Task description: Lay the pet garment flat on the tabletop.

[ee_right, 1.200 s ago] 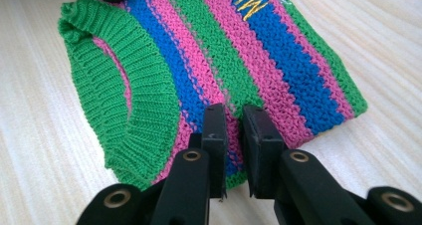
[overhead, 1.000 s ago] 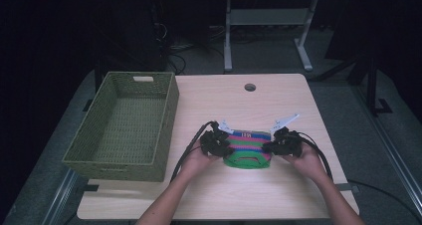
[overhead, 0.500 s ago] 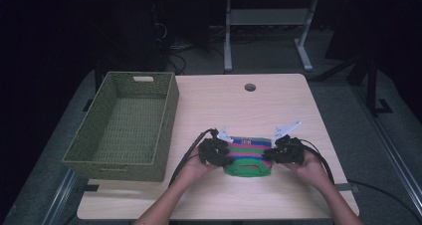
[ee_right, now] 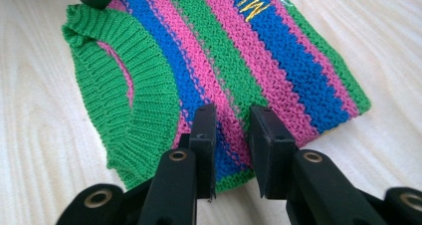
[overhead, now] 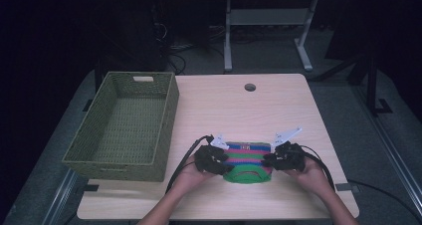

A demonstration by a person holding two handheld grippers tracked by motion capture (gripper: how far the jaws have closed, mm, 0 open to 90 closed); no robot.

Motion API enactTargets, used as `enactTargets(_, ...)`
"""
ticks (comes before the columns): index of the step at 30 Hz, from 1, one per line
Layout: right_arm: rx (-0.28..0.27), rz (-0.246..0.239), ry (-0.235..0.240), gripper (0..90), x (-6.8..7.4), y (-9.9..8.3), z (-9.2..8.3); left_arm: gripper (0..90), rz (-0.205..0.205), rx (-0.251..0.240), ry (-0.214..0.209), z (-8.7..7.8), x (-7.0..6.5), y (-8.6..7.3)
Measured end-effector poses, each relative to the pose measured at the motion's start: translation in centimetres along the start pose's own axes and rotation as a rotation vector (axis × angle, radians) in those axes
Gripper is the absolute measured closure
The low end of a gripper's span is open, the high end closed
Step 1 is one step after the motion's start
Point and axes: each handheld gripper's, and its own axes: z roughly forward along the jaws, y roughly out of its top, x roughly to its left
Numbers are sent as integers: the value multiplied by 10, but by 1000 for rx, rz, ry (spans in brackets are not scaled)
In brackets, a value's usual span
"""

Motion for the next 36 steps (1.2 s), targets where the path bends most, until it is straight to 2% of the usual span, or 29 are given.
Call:
enactTargets(1,-2,5,3,713,1,-1,-1,528,-4,-4,-3,0,-1,-1)
enactTargets(2,-4,8,5,710,2,-2,-1,528,11,0,-5,-1,-2,-2)
enactTargets(4,-9,13,11,699,5,-5,-2,527,3,-12,-11,-2,-5,-5)
enactTargets(7,-19,3,2,696,10,-8,-3,526,16,-15,-16,-3,-7,-8)
enactTargets(10,-32,0,1,695,12,-11,-3,523,9,-19,-32,-4,-7,-10)
enactTargets(13,-31,18,8,686,15,-13,-5,520,4,-36,-33,-4,-10,-13)
enactTargets(14,-33,10,7,677,15,-13,-4,518,15,-29,-33,-5,-10,-13)
enactTargets(16,-36,6,10,653,17,-13,-4,513,11,-35,-35,-5,-11,-14)
enactTargets(18,-38,7,17,625,17,-14,-5,472,-8,-38,-51,-6,-12,-14)
enactTargets(20,-43,24,32,574,17,-13,-6,439,-5,-38,-54,-8,-13,-14)
enactTargets(21,-46,17,26,568,17,-13,-8,422,-6,-45,-55,-9,-13,-13)
enactTargets(22,-63,-1,13,565,18,-13,-11,410,6,-39,-55,-12,-14,-12)
enactTargets(23,-81,-9,9,559,19,-13,-15,401,4,-54,-55,-14,-15,-13)
enactTargets(25,-116,-8,30,557,21,-14,-24,387,20,-77,-63,-18,-17,-12)
enactTargets(28,-133,-37,44,558,25,-18,-31,391,49,-94,-75,-22,-20,-12)
enactTargets(31,-149,-68,70,563,34,-23,-33,418,73,-86,-72,-22,-23,-12)
enactTargets(34,-134,-88,74,564,38,-27,-29,443,82,-77,-82,-21,-24,-12)
enactTargets(36,-101,-94,76,573,39,-27,-25,456,101,-67,-99,-20,-25,-13)
